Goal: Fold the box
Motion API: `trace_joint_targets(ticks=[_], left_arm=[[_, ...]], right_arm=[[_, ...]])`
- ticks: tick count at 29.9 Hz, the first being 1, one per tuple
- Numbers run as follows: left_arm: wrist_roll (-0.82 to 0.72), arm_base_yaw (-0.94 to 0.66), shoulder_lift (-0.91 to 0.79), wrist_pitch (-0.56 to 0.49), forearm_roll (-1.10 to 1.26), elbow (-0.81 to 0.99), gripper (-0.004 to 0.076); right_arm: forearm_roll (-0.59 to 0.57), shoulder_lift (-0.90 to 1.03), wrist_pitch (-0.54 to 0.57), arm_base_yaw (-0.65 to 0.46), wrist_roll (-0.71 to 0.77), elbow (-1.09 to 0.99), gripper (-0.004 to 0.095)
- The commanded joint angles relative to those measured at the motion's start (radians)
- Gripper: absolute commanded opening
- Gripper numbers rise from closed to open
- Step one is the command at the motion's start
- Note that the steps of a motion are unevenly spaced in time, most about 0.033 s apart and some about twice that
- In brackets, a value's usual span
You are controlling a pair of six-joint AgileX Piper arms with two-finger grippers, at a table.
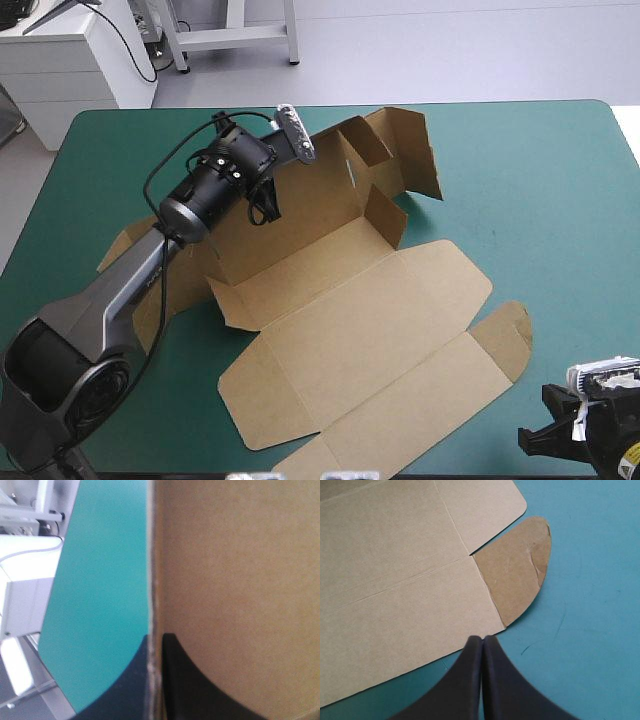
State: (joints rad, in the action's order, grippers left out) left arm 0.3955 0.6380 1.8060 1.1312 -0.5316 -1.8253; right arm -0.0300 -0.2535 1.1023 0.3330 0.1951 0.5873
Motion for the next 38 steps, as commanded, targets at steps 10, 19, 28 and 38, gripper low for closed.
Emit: trace_joint_targets(ticks=[10, 19, 28, 38], left_arm=[[-0.051, 0.192, -0.094, -0.157, -0.285, 0.099, -0.0008], [-0.531, 0.305, -0.245, -0.329, -0.881, 0.5, -0.0008], [-0.749, 0.324, -0.26, -0.295, -1.183, 0.724, -0.0008], [-0.811, 0.354, -0.256, -0.287, -1.252, 0.767, -0.0008]], right_arm=[[0.0, -0.01, -0.065, -0.005, 0.008, 0.026, -0.0018], [-0.007, -0.01, -0.128, -0.005, 0.035, 0.026, -0.0019], [-0.001, -0.094, -0.134, -0.005, 0.095, 0.057, -0.0019], [-0.164, -0.456, -0.132, -0.005, 0.086, 0.373, -0.0015]])
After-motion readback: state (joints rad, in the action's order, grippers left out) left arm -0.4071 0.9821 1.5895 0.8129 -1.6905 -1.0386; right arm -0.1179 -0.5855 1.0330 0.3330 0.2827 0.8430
